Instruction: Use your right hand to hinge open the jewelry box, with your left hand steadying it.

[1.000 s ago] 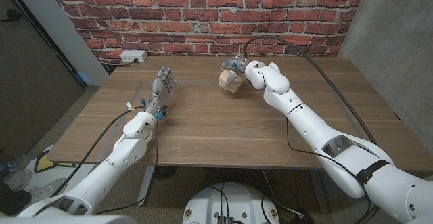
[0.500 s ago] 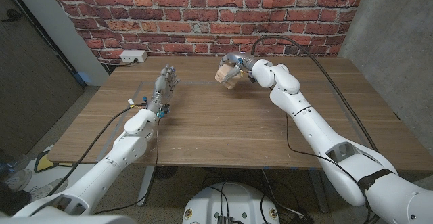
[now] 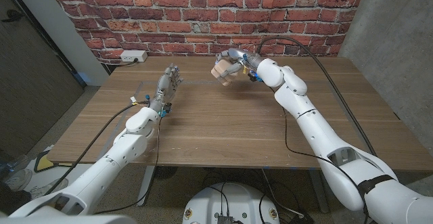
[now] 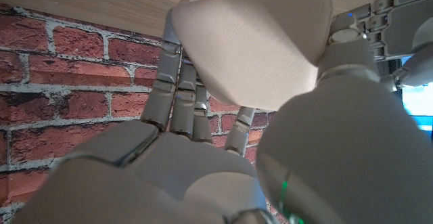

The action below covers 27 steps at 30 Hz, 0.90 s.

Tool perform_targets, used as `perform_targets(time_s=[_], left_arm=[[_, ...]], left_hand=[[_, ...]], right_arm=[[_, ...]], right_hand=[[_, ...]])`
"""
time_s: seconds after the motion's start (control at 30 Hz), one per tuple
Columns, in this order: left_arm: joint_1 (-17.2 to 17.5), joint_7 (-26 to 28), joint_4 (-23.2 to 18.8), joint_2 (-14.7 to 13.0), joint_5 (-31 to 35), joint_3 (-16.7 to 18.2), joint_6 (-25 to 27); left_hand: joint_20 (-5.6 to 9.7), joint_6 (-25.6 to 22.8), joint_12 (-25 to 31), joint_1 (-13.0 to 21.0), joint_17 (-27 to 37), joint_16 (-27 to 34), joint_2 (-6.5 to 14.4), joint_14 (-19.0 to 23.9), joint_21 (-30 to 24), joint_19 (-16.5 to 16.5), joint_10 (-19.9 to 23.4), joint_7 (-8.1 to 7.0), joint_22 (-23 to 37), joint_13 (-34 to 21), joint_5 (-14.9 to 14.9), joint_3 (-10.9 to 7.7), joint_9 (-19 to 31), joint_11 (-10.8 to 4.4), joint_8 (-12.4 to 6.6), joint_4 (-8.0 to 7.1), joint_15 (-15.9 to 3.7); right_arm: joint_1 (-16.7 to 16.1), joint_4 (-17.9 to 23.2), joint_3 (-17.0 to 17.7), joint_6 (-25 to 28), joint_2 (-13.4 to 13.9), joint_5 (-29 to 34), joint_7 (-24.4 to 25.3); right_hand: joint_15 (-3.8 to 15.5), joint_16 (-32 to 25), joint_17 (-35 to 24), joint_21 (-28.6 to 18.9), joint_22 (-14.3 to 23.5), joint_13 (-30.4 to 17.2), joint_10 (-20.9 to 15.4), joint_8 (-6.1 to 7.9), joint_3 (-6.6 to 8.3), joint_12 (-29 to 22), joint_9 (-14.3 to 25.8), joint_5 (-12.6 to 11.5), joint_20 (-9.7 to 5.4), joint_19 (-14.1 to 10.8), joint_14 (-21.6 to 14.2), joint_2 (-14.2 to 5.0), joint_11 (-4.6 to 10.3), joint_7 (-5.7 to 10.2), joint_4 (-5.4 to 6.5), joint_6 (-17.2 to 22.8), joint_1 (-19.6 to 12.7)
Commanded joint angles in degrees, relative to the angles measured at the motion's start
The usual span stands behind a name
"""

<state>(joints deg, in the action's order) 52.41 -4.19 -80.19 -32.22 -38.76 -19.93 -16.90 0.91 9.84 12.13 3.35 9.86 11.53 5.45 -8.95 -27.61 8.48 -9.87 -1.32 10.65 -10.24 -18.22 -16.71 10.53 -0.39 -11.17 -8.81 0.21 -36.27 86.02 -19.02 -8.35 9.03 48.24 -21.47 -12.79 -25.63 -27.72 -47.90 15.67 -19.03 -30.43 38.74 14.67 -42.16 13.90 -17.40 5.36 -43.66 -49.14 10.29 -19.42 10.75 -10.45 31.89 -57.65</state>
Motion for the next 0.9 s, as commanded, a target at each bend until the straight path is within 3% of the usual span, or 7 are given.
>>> perform_targets(time_s=[0.03, 0.17, 0.33, 0.5, 0.9], left_arm=[[-0.41, 2.36, -4.50, -2.72, 2.07, -1.31, 5.65], [-0.92, 0.84, -5.20, -3.53, 1.35, -1.69, 7.27], [-1.90, -0.22, -4.26, -3.99, 3.99, -2.58, 4.75], [-3.71, -2.53, -0.76, -3.73, 7.40, -3.52, -1.32], [-7.76, -5.46, 4.24, -4.39, 14.39, -5.95, -9.75]], left_hand=[[-0.23, 3.35, 0.63, 1.45, 0.20, 0.67, 1.76, 3.19, -0.87, -2.39, 0.88, 0.48, 0.10, -0.22, -0.20, -0.33, 0.11, 0.57, -0.75, 0.81, 0.23], [-1.26, 1.12, 0.74, 3.93, 0.17, 0.75, -0.67, 6.46, -1.05, -4.60, 2.87, 0.11, -0.13, -0.24, 0.32, -0.13, 0.14, 1.13, -1.14, 2.92, 0.47], [-2.29, -0.87, 0.85, 7.49, 0.19, 0.55, -3.60, 8.72, -0.80, -6.01, 4.92, -0.30, -0.25, -0.31, 1.12, 0.13, 0.17, 1.05, -1.45, 6.03, 0.42], [-2.28, -2.10, 0.48, 12.65, 0.29, -0.08, -6.20, 9.37, 0.10, -5.77, 5.95, -0.74, -0.14, -0.43, 1.77, -0.01, 0.33, -1.10, -1.64, 10.02, -1.03], [-2.72, -1.87, -0.07, 18.82, 0.50, -0.73, -8.66, 8.09, 1.71, -3.73, 5.60, 0.88, 0.07, -0.66, 2.13, -0.23, 0.61, -2.63, -1.44, 14.34, -1.51]], right_arm=[[-1.97, 1.23, 2.72, -7.59, -0.79, -5.50, 1.76], [-2.10, 0.66, 3.42, -9.85, -1.40, -7.19, 1.95], [-2.08, 0.19, 4.12, -10.80, -2.12, -8.21, 1.54], [-1.86, -0.48, 4.69, -10.93, -2.59, -9.07, 0.56], [-1.67, -1.73, 5.76, -11.06, -3.33, -11.34, -1.35]], right_hand=[[25.98, -0.23, -0.26, -0.45, 0.05, -0.20, -20.02, 3.78, 4.64, 0.16, 0.42, -0.47, -16.84, -9.32, -19.48, -14.79, 19.41, -10.22, 1.31, 15.29, -14.76], [25.96, -0.20, -0.43, -0.69, -0.10, -0.31, -20.29, 3.71, 4.85, 0.22, 0.24, -0.76, -16.87, -9.04, -19.51, -14.76, 19.70, -10.24, 1.34, 15.37, -14.65], [25.96, -0.15, -0.59, -0.95, -0.22, -0.43, -20.09, 3.64, 5.05, 0.45, 0.09, -1.04, -16.92, -8.82, -19.46, -14.74, 19.39, -10.20, 1.36, 15.39, -14.57], [25.96, -0.11, -0.79, -1.29, -0.34, -0.57, -20.19, 3.58, 5.27, 0.61, -0.08, -1.39, -16.90, -8.60, -19.43, -14.71, 19.43, -10.17, 1.40, 15.46, -14.44], [25.97, 0.01, -1.23, -2.11, -0.64, -0.89, -20.36, 3.39, 5.73, 0.97, -0.44, -2.12, -16.88, -8.18, -19.34, -14.55, 19.53, -10.28, 1.39, 15.48, -14.19]])
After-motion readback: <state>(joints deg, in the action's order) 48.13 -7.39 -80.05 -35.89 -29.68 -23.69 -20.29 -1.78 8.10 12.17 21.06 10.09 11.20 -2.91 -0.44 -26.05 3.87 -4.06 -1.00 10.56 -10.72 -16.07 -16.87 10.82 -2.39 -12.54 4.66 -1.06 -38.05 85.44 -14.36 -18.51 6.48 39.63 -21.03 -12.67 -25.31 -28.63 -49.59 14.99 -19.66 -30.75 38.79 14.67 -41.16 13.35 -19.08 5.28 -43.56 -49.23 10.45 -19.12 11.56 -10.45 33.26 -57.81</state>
